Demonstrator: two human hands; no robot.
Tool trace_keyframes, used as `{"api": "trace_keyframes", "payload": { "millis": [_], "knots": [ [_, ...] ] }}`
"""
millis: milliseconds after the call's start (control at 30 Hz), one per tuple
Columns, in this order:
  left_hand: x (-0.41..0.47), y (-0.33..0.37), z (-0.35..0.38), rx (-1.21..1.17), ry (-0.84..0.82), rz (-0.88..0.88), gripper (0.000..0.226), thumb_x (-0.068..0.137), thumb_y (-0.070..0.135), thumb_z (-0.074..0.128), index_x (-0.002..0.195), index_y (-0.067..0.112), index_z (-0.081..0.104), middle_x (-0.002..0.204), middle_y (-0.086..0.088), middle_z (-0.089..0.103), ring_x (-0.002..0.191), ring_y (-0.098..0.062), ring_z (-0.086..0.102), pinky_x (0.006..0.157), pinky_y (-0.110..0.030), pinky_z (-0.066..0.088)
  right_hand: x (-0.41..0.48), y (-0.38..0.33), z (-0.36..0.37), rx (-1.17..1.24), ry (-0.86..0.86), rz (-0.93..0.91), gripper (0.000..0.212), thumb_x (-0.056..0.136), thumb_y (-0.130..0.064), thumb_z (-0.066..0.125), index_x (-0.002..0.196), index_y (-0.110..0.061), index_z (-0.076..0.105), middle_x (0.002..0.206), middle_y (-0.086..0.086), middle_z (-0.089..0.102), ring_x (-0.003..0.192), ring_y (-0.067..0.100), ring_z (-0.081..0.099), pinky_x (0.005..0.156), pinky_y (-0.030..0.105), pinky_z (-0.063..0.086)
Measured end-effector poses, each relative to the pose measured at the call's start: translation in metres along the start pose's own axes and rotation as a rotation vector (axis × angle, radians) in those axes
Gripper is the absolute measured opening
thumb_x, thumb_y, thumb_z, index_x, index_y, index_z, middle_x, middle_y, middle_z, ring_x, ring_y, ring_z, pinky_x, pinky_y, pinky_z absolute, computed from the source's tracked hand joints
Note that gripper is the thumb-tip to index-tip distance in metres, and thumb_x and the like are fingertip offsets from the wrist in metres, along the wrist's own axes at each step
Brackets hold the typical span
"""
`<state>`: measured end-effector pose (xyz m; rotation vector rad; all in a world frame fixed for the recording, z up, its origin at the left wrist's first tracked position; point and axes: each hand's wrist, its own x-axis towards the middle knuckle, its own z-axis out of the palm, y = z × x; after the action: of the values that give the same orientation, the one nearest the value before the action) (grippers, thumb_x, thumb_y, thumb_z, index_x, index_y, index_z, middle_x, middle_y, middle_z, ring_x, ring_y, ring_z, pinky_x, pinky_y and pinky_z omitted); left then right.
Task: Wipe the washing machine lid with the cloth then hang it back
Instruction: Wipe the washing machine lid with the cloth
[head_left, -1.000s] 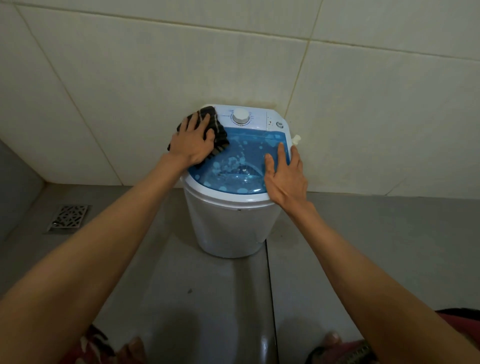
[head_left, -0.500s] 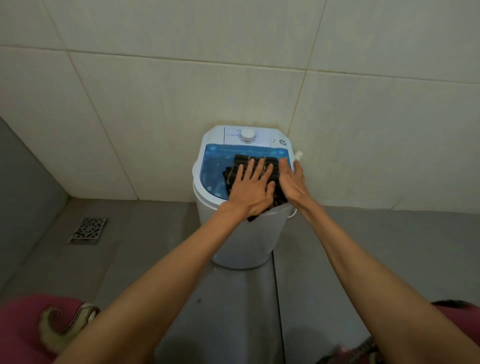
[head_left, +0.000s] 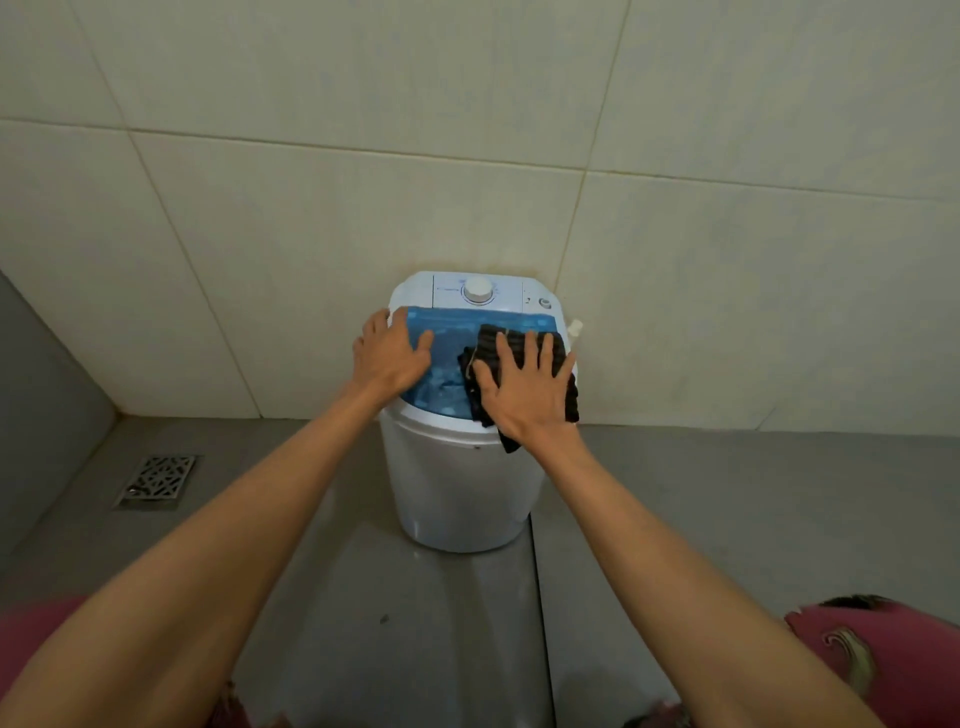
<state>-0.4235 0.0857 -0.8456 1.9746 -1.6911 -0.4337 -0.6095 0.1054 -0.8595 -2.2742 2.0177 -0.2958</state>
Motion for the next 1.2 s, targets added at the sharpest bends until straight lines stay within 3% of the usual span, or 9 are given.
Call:
{"api": "trace_keyframes", "payload": {
  "millis": [167,367,600,800,967,1200],
  "knots": [
    [-0.009,-0.012,0.028,-0.116,0.126,-0.017,0.078,0.096,0.061,0.028,0.154,0.01,0.017,0.157,-0.018,0.027,0.144,-0.035,0.025,0.117,-0.05,0.021,0.039,0.011,-0.005,-0.02,-0.036,0.025,0.065,0.101,-0.058,0.014,0.158,-0.027,0.012,0.165,0.015,0.005,0.151,0.034,-0.005,0.118,0.056,-0.01],
    [-0.008,-0.013,0.034,-0.107,0.169,-0.001,0.082,0.096,0.064,0.022,0.156,0.01,0.006,0.162,-0.012,0.016,0.151,-0.027,0.01,0.122,-0.045,0.007,0.115,0.012,-0.004,-0.015,-0.041,0.068,0.057,0.104,-0.045,0.013,0.158,-0.028,0.012,0.165,0.01,0.003,0.151,0.033,-0.006,0.118,0.057,-0.008],
    [-0.005,-0.015,0.036,-0.053,0.161,0.032,0.08,0.097,0.061,0.021,0.156,0.009,0.006,0.162,-0.013,0.016,0.15,-0.027,0.013,0.121,-0.046,0.009,0.155,0.028,-0.009,0.093,-0.034,0.092,0.051,0.103,-0.045,0.017,0.153,-0.038,0.025,0.163,0.004,0.017,0.149,0.031,0.01,0.118,0.058,0.005],
    [-0.005,-0.012,0.034,-0.045,0.172,-0.003,0.075,0.099,0.056,0.022,0.155,0.008,0.01,0.16,-0.014,0.023,0.147,-0.029,0.021,0.12,-0.048,0.015,0.124,0.018,-0.004,0.14,0.059,0.331,0.06,0.101,-0.049,0.019,0.155,-0.022,0.023,0.157,0.018,0.026,0.136,0.045,0.031,0.112,0.055,0.02],
    [-0.008,-0.01,0.032,-0.058,0.169,-0.009,0.074,0.1,0.055,0.02,0.155,0.008,0.01,0.16,-0.014,0.023,0.147,-0.029,0.022,0.12,-0.048,0.015,0.059,0.018,-0.002,0.071,0.013,0.382,0.066,0.102,-0.046,0.019,0.157,-0.009,0.011,0.16,0.027,0.01,0.142,0.05,0.018,0.115,0.058,0.013],
    [-0.008,-0.011,0.034,-0.068,0.173,-0.003,0.075,0.099,0.057,0.019,0.155,0.009,0.011,0.16,-0.014,0.023,0.147,-0.03,0.022,0.12,-0.048,0.015,0.016,0.011,0.0,-0.004,-0.03,0.326,0.063,0.103,-0.047,0.016,0.158,-0.017,0.007,0.162,0.024,0.003,0.144,0.05,0.011,0.115,0.062,0.009]
  ]
}}
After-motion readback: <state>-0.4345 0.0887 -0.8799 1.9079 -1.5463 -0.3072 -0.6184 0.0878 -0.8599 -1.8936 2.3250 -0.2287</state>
